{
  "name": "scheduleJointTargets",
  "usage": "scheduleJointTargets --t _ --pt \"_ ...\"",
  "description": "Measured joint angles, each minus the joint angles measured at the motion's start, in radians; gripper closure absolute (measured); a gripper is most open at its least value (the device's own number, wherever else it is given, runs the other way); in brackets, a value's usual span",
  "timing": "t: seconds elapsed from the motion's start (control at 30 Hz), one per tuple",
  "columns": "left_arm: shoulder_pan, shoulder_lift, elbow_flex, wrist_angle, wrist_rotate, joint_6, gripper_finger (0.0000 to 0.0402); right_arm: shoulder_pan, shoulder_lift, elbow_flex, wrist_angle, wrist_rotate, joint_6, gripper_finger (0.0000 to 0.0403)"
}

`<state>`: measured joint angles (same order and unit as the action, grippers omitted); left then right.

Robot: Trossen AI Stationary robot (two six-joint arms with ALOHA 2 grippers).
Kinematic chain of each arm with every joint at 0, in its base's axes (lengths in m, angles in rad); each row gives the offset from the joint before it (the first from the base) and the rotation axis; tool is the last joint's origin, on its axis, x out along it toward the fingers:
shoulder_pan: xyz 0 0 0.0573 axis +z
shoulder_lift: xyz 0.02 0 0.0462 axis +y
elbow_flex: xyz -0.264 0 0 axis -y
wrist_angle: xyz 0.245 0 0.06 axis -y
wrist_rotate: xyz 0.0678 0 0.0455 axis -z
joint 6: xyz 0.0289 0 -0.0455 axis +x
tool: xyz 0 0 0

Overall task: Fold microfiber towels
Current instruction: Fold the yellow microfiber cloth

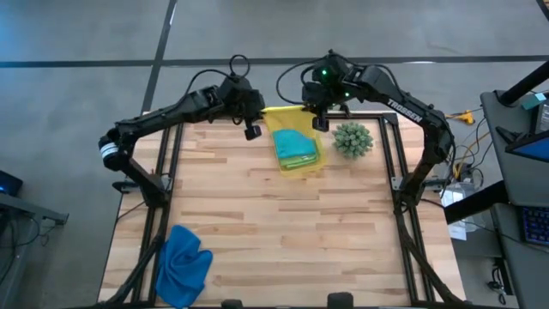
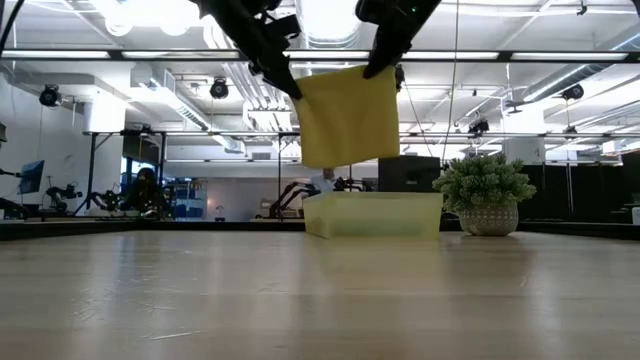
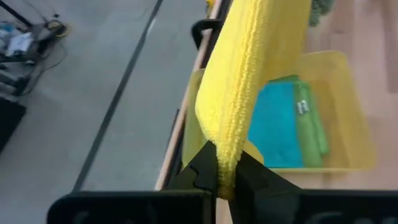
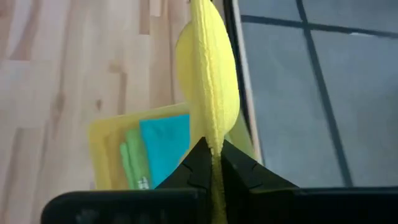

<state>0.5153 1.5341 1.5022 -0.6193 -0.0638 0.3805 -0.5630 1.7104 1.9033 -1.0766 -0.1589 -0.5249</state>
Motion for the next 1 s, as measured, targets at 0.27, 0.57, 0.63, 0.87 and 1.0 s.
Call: scheduleJointTargets --t 0.27,0.57,0.63,0.87,1.0 --pt "-0.069 -0.01 -0.003 -0.162 0.127 -0.008 0.0401 0.078 0.0 -0.058 -0.059 -0.128 0.181 0.039" --pt "-0.238 -0.045 -0.007 -0.406 0.384 -0.1 0.0402 0.364 -0.001 -0.156 -0.021 -0.127 0.414 0.039" --pt "-0.28 -0.051 -0.018 -0.422 0.399 -0.113 0.0402 0.436 -0.001 -0.177 0.008 -0.126 0.471 0.039" --pt "-0.414 -0.057 -0.12 -0.396 0.498 -0.179 0.0402 0.633 -0.001 -0.274 0.139 -0.083 0.703 0.039" --pt "-0.49 -0.084 -0.232 -0.31 0.54 -0.255 0.0401 0.696 -0.022 -0.352 0.271 -0.041 0.817 0.039"
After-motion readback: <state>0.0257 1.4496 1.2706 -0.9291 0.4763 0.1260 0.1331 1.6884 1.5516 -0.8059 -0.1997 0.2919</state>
